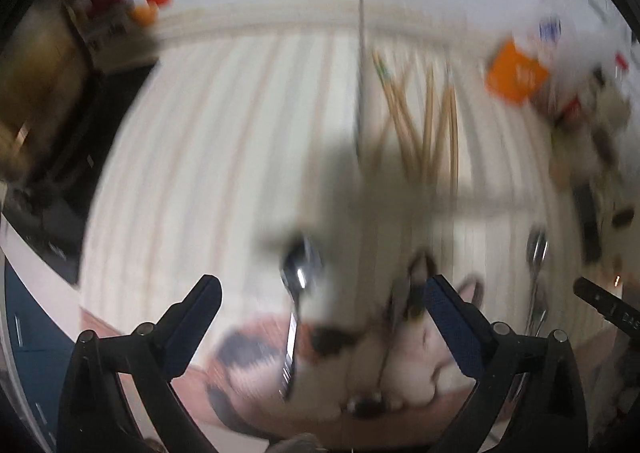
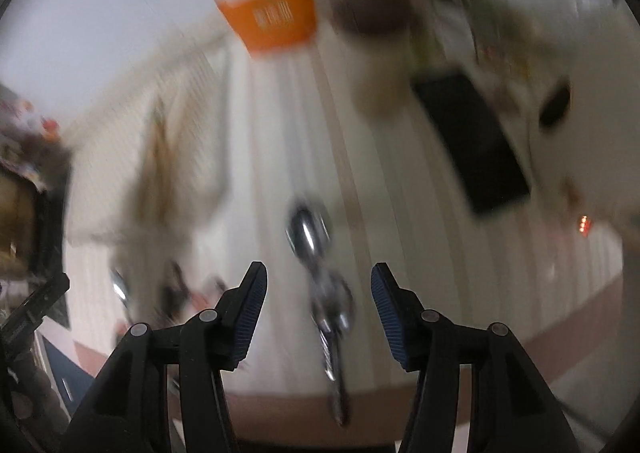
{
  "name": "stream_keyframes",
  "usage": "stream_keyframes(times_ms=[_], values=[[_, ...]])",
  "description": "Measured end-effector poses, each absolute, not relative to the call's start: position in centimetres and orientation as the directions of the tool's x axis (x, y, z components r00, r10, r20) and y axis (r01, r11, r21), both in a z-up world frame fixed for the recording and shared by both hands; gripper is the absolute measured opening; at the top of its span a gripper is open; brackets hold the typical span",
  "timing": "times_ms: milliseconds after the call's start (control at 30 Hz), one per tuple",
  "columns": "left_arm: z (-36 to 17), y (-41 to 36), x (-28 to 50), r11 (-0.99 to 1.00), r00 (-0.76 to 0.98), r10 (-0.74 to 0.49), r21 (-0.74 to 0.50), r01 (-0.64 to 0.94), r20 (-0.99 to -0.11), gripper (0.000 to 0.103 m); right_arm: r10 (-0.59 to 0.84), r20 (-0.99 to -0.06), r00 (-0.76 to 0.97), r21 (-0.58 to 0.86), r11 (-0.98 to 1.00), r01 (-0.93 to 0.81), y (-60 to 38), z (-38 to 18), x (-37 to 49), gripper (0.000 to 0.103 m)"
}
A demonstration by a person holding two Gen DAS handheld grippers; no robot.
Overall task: Organize utensils
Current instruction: 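Grasp a silver knife with the right tool while the left tool reaches toward a spoon, then grasp a silver spoon with the left tool and lift it while the right tool lifts the knife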
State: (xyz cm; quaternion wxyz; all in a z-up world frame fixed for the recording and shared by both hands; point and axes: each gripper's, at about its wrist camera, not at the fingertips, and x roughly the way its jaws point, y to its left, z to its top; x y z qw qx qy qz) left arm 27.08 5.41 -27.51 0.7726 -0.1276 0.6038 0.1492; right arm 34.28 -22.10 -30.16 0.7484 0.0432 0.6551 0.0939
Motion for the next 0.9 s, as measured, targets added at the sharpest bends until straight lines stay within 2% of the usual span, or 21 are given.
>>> stream_keyframes(times_ms=[167,267,300,367,533,900], values=[[-32.8,1.7,26.1,0.957,0.13,0.002,-0.036,-0.289,-0.992,0.101,0.165,-0.985,0.047,0.161,0.983,-0.088,-22.3,-34.3,31.6,0.051],[-34.6,0.1,26.0,0.969,0.087,-0.029,-0.049,-0.243,-0.996,0.084,0.156,-0.988,0.023,0.153,0.983,-0.103,-22.2,-35.4,30.9,0.043],[-35.0,-0.2,26.0,0.97,0.078,-0.044,-0.062,-0.236,-0.996,0.077,0.152,-0.988,0.021,0.149,0.983,-0.109,-22.1,-35.7,30.6,0.032],[-35.3,-0.4,25.8,0.969,0.068,-0.055,-0.07,-0.236,-0.996,0.071,0.152,-0.988,0.037,0.147,0.982,-0.116,-22.3,-35.4,30.1,0.008],[-34.6,0.6,25.4,0.96,0.079,-0.081,-0.099,-0.26,-0.994,0.071,0.159,-0.985,0.066,0.155,0.986,-0.066,-24.3,-34.5,28.8,0.002],[-35.4,0.2,24.5,0.965,0.045,-0.091,-0.099,-0.244,-0.995,0.07,0.083,-0.995,0.064,0.078,0.995,-0.068,-25.9,-35.1,29.3,0.003]])
